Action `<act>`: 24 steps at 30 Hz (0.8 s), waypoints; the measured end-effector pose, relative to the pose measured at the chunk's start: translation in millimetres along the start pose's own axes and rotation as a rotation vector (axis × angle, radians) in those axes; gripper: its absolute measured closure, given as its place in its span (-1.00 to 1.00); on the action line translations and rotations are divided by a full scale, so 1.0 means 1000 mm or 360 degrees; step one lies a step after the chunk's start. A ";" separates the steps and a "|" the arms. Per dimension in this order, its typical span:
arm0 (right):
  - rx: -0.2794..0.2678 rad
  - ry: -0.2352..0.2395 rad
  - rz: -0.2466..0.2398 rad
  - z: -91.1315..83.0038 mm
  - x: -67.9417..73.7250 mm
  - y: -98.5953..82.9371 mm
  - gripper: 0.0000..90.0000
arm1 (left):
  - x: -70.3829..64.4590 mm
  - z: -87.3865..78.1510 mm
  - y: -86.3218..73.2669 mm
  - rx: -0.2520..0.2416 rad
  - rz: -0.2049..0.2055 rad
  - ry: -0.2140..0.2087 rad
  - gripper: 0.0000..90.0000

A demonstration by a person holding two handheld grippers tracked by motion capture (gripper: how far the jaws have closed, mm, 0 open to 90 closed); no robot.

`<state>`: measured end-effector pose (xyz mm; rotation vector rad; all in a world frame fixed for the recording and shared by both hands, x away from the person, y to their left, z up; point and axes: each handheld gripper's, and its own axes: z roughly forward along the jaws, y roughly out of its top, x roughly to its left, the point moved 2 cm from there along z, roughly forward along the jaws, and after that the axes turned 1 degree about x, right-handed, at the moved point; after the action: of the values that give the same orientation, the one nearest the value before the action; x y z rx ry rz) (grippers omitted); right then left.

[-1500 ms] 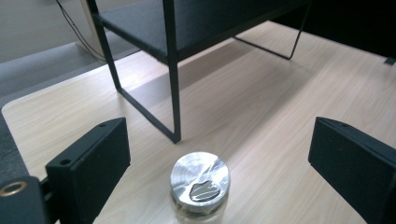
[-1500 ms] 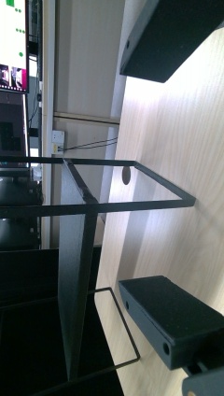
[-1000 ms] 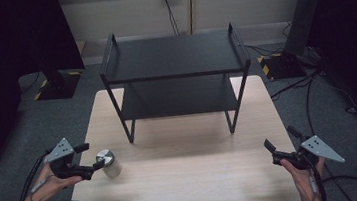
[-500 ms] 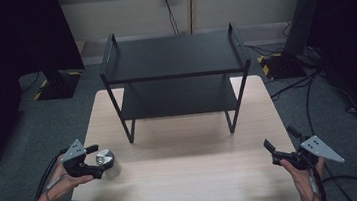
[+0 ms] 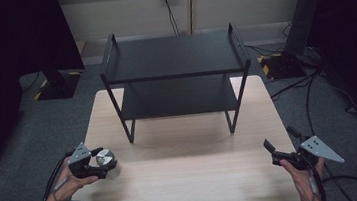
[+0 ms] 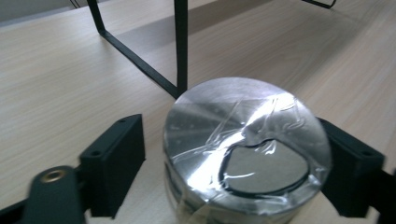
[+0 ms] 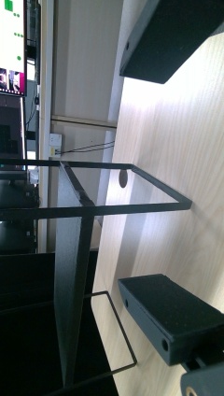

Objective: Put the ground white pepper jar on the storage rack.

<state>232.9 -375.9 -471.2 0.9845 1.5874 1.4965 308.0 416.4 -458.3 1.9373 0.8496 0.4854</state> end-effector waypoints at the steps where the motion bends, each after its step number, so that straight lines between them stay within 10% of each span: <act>1: 0.0001 -0.0001 0.0000 0.000 0.000 0.000 -0.98 | 0.001 0.000 -0.001 -0.0007 0.0003 -0.0021 -0.48; 24: -0.0004 -0.0010 -0.0016 -0.001 0.001 0.000 -0.98 | -0.002 -0.001 -0.003 -0.0058 -0.0034 -0.0007 -0.28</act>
<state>231.9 -375.5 -471.2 0.9773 1.5836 1.4872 304.8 416.2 -460.2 1.8933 0.8524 0.4804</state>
